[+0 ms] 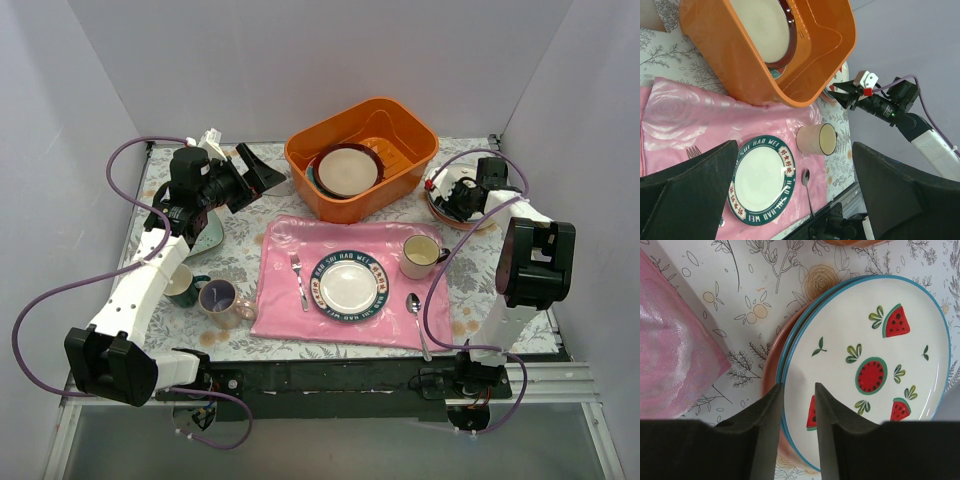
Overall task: Place the mixed dishes into the plastic bin
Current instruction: Pick up the plate at the center of the board.
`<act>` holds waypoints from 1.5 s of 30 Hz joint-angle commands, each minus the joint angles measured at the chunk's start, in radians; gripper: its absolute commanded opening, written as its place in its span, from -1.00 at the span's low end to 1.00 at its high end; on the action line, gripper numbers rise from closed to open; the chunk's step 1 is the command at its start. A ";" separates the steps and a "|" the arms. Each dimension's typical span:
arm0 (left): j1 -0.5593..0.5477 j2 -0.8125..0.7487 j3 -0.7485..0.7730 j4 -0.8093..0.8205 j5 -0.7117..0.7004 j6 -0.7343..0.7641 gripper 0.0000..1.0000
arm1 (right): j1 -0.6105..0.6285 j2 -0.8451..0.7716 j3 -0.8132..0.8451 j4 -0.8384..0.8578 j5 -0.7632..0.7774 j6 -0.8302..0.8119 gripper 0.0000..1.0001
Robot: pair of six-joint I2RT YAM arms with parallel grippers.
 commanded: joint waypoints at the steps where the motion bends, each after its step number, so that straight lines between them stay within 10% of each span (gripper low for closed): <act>1: 0.004 -0.018 0.036 0.001 -0.010 0.010 0.96 | 0.002 0.003 0.043 -0.009 -0.031 0.026 -0.14; 45: 0.004 -0.019 0.029 -0.002 0.004 -0.006 0.96 | -0.008 0.067 0.100 0.031 0.078 0.091 -0.52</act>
